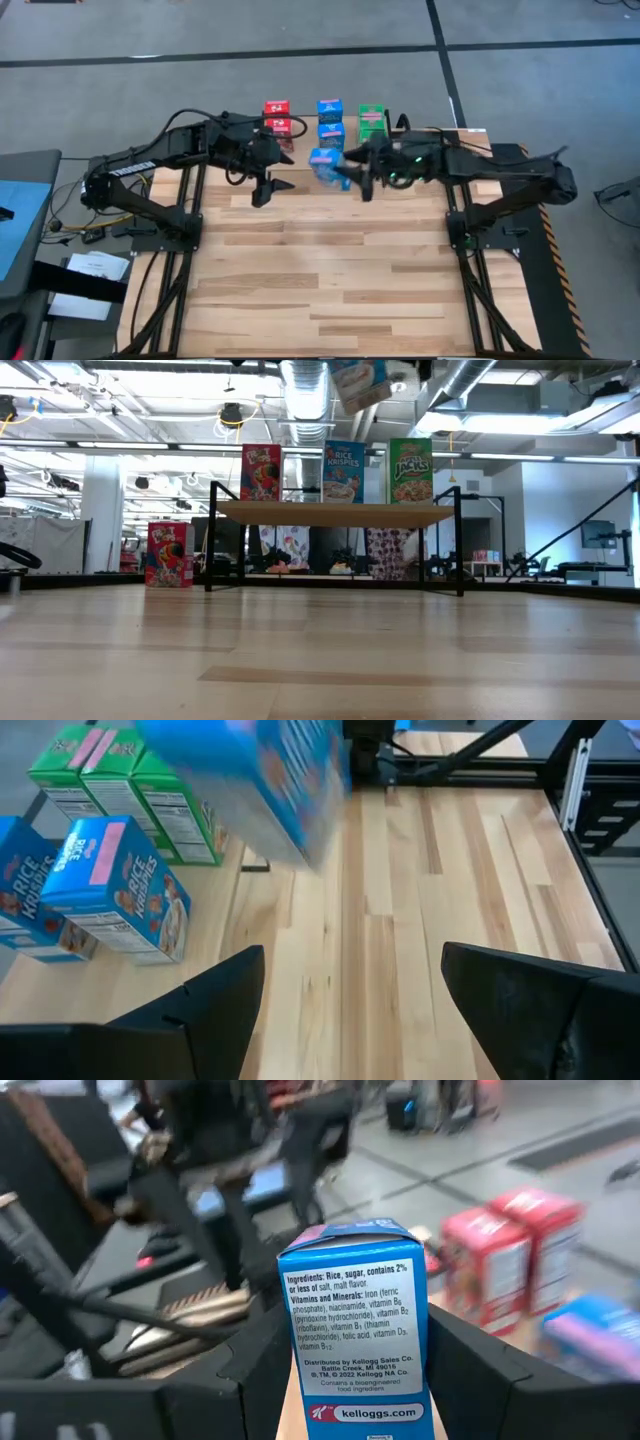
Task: Stack cereal on shelf
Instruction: Put the blue cereal box on the shelf aligned with the other blue cereal box
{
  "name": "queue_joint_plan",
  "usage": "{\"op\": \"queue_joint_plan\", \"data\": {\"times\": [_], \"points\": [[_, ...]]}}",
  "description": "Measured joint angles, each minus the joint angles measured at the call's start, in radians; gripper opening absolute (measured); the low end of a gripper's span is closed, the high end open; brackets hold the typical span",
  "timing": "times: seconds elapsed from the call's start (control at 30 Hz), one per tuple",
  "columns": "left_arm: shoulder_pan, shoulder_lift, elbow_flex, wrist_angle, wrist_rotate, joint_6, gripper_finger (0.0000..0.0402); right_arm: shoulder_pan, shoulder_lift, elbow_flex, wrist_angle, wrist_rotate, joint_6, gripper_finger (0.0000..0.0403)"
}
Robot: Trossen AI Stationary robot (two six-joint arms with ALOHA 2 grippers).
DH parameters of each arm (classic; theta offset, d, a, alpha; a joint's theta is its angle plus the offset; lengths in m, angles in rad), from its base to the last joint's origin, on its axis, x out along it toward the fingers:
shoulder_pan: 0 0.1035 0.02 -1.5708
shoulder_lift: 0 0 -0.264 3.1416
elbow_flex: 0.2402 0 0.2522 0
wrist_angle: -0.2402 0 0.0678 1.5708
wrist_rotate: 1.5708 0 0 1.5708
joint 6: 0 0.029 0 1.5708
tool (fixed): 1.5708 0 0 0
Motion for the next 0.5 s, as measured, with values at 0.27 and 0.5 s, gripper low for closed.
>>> {"op": "queue_joint_plan", "data": {"times": [0.27,0.5], "points": [[0.0,0.0,0.0,0.018,0.002,0.0,0.0293,-0.019,-0.126,0.0,-0.086,0.078,-0.128,0.0227],[0.0,0.023,-0.001,0.054,0.013,0.033,0.0293,-0.019,-0.129,-0.061,-0.099,0.1,-0.134,0.0227]]}}
